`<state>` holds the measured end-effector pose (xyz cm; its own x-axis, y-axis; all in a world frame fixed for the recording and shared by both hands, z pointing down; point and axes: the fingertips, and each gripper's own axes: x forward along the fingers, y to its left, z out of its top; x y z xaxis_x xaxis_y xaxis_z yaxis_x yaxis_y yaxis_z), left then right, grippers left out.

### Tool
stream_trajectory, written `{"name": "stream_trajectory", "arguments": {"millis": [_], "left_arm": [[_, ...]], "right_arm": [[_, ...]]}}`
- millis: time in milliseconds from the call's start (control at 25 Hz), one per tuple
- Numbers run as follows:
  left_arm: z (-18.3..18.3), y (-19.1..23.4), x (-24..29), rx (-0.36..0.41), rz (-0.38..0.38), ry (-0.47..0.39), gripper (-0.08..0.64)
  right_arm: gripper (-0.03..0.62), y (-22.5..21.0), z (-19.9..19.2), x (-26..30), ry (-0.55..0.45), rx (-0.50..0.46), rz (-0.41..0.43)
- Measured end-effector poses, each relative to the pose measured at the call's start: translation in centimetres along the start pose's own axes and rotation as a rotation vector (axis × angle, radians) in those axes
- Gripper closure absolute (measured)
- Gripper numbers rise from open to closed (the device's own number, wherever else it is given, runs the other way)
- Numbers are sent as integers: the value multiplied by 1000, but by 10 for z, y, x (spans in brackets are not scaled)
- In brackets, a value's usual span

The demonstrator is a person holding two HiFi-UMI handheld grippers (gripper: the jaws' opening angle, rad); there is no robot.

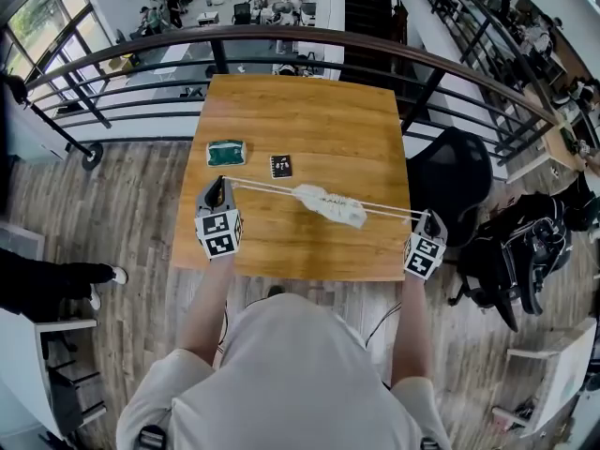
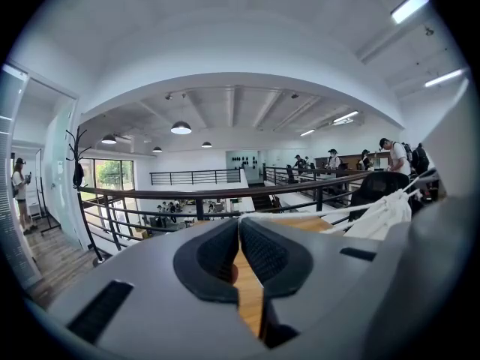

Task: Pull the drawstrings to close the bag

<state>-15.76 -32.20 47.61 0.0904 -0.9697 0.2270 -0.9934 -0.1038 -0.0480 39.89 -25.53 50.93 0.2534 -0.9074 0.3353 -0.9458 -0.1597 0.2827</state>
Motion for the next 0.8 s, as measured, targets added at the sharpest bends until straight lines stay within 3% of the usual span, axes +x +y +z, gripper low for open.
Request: {"name": "stream_trajectory", "arguments": {"millis": [160, 800], "left_arm": [[4, -2, 0, 17, -6, -24, 565], [19, 0, 20, 10, -108, -54, 565]], "right_arm": [[588, 7, 2, 1, -3, 45, 21], [588, 47, 39, -10, -57, 19, 37]]}}
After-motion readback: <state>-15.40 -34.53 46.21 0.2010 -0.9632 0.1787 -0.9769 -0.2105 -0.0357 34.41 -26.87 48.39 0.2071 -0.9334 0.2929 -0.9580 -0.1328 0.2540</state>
